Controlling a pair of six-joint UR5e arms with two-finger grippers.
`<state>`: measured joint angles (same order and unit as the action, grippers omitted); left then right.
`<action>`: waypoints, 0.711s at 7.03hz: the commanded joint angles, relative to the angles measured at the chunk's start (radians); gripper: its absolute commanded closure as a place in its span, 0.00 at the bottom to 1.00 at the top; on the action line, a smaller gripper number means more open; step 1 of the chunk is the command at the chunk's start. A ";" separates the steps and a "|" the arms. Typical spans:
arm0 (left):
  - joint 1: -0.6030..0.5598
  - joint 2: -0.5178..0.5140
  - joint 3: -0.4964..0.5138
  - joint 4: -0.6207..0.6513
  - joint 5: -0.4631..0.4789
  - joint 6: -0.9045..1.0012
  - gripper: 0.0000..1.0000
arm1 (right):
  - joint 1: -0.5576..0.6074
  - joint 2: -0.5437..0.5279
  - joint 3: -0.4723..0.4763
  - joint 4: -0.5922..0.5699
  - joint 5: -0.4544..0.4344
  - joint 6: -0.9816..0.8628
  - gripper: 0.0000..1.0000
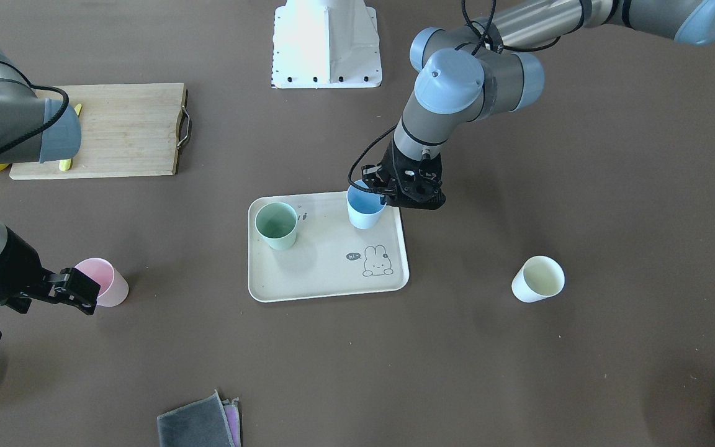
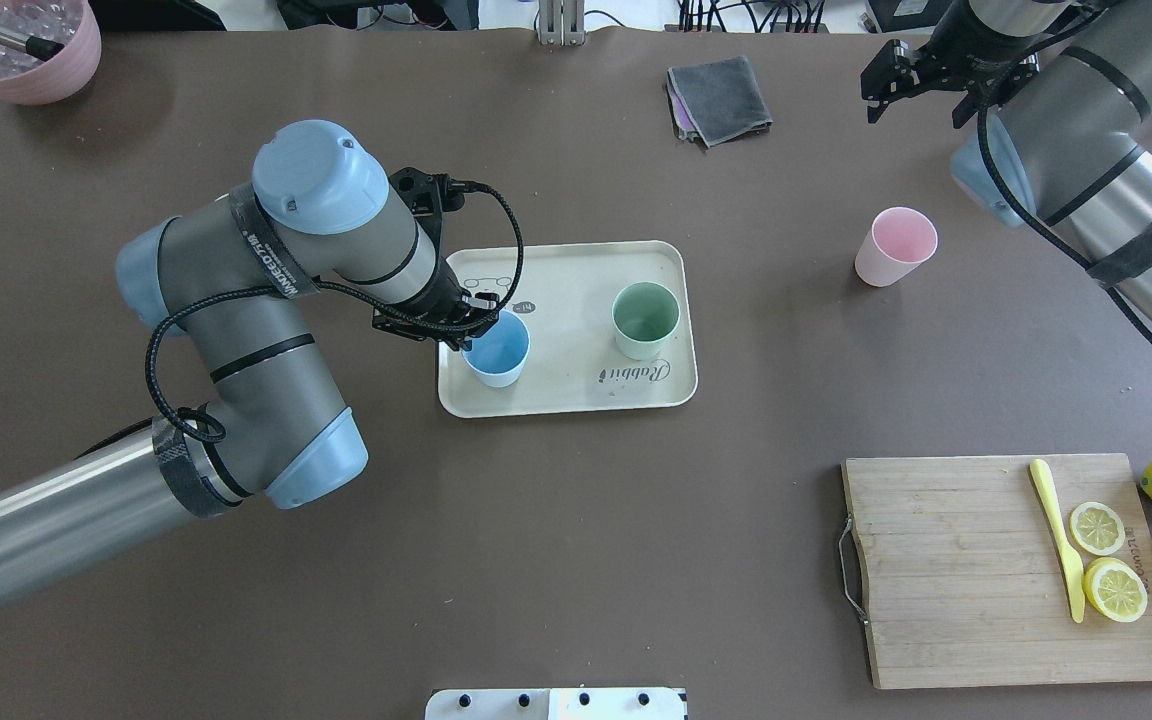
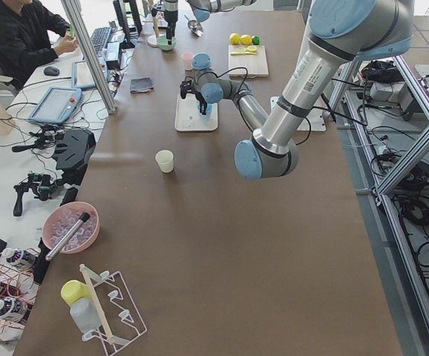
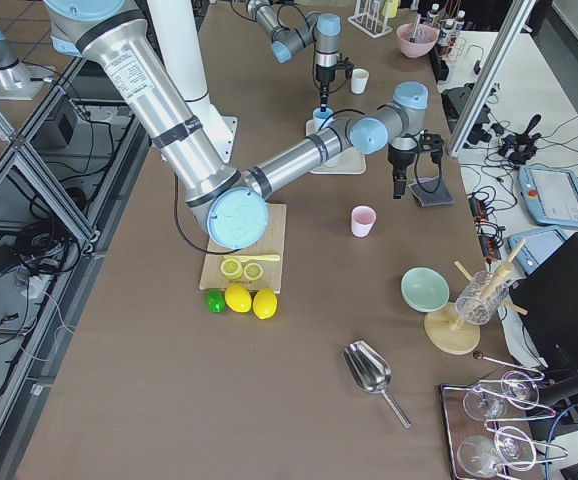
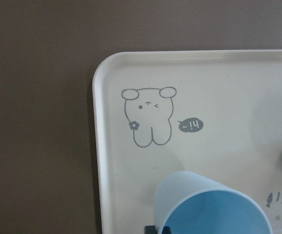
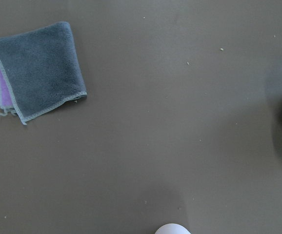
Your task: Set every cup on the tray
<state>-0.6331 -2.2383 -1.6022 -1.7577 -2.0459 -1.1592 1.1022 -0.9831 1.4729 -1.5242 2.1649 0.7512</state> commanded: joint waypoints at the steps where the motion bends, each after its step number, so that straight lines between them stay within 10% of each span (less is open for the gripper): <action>1: 0.001 0.003 -0.011 0.000 0.010 0.006 0.15 | 0.004 -0.035 -0.025 0.060 0.010 -0.007 0.00; 5: -0.028 0.005 -0.097 0.009 0.006 0.003 0.09 | 0.004 -0.120 -0.093 0.243 0.048 -0.009 0.00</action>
<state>-0.6506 -2.2346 -1.6825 -1.7510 -2.0374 -1.1555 1.1055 -1.0704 1.3717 -1.3139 2.1843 0.7423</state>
